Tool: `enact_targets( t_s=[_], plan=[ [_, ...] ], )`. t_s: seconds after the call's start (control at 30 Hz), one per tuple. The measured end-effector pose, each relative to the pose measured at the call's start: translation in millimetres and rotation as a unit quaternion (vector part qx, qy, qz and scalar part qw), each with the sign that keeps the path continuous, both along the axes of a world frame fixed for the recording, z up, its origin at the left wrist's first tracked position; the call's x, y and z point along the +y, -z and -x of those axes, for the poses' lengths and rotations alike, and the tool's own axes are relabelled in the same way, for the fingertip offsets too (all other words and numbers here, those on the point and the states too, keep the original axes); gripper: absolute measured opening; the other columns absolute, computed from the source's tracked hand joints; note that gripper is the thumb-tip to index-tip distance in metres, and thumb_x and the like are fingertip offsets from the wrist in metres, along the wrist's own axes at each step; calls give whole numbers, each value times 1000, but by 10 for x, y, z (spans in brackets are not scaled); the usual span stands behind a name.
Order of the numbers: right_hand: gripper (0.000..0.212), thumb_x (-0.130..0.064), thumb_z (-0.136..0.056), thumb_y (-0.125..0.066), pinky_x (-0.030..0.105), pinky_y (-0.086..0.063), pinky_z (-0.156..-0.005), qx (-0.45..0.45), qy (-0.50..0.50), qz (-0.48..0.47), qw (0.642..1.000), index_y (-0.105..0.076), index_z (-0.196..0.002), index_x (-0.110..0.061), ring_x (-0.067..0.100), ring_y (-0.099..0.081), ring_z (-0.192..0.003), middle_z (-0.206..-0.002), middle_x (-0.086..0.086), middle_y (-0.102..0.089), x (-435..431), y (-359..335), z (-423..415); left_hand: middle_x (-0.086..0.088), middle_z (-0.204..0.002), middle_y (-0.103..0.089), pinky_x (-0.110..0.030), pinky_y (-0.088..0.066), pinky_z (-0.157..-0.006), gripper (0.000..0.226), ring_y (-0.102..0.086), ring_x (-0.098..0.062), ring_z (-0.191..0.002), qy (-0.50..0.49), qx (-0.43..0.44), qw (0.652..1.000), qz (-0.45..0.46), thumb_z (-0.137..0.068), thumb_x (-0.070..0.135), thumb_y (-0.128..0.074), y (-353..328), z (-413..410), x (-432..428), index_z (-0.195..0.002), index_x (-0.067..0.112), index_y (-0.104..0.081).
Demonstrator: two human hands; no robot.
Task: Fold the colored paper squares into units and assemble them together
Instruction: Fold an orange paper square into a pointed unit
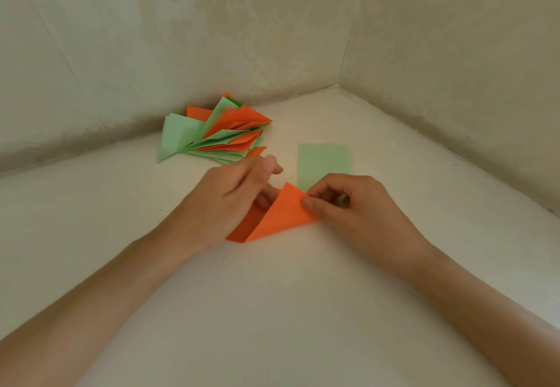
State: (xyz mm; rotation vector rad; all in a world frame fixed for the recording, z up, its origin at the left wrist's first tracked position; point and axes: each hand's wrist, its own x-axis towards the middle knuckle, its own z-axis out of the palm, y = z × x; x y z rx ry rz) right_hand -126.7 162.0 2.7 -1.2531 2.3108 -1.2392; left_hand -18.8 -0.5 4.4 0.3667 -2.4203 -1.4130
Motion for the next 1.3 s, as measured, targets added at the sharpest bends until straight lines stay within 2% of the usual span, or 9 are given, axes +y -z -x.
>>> enact_targets(
  t_s=[0.07, 0.13, 0.3, 0.5, 0.7, 0.8, 0.97, 1.13, 1.3],
  plan=[
    [9, -20, -86, -66, 11, -38, -62, 17, 10, -20, 1000, -67, -77, -23, 0, -52, -67, -69, -10, -61, -39, 3, -33, 9, -78, -68, -9, -42, -73, 29, -61, 1, -77, 6, -8, 1000, 11, -87, 52, -56, 24, -1, 5, -97, 26, -64],
    [5, -23, -86, -65, 13, -37, -68, 50, 12, -43, 998, -69, -82, -22, 4, -50, -77, -72, -9, -60, -63, 7, -53, 11, -83, -62, -9, -38, -70, 23, -55, 1, -80, 8, -22, 994, 102, -83, 37, -69, 83, -3, 18, -102, 29, -60],
    [5, -27, -86, -64, 19, -34, -76, 97, 21, -65, 993, -68, -87, -24, 9, -44, -82, -73, -13, -53, -80, 38, -40, 12, -112, -41, -21, -23, -91, 57, -36, -6, -111, -21, -74, 963, 257, -69, 52, -48, 165, 52, -6, -120, 28, -57],
    [2, -27, -85, -64, 22, -35, -77, 101, 21, -61, 993, -66, -85, -25, 9, -43, -83, -74, -12, -53, -84, 45, -49, 15, -105, -47, -24, -25, -87, 22, -36, -2, -101, -4, -45, 970, 241, -72, 48, -52, 152, 34, 4, -91, 37, -50],
    [3, -27, -86, -64, 22, -34, -76, 104, 17, -62, 992, -65, -85, -25, 9, -41, -83, -74, -12, -53, -85, 56, -55, 15, -107, -46, -23, -28, -91, 48, -36, -6, -104, 5, -44, 964, 261, -74, 48, -50, 134, 34, 27, -117, 27, -57],
    [3, -27, -86, -63, 19, -33, -76, 101, 13, -60, 993, -65, -84, -26, 8, -41, -83, -77, -9, -56, -74, 55, -51, 9, -107, -46, -19, -25, -89, 34, -32, -7, -105, 0, -41, 970, 241, -83, 43, -64, 141, 29, 36, -112, 26, -61],
    [2, -25, -84, -66, 14, -32, -76, 116, 9, -41, 992, -66, -83, -25, 9, -42, -86, -81, -7, -58, -62, 55, -58, 10, -93, -50, -13, -32, -79, 16, -41, -3, -92, 3, -5, 983, 183, -81, 27, -71, 102, 8, 53, -83, 33, -56],
    [12, -20, -80, -72, 1, -25, -84, 68, 30, 39, 996, -64, -76, -28, 4, -40, -102, -99, -12, -55, -26, 23, -68, 6, -76, -67, -13, -41, -65, 12, -58, -1, -69, 39, 55, 998, -16, -77, 22, -74, 62, 8, 78, -80, 25, -64],
    [7, -30, -75, -70, 21, -39, -83, -61, 18, 124, 990, -64, -75, -26, 12, -55, -92, -86, -11, -65, 5, -3, -55, 9, -70, -63, -11, -42, -57, 22, -54, 0, -61, 42, 131, 985, -105, -74, 17, -76, 7, 5, 129, -86, 32, -65]
  ],
)
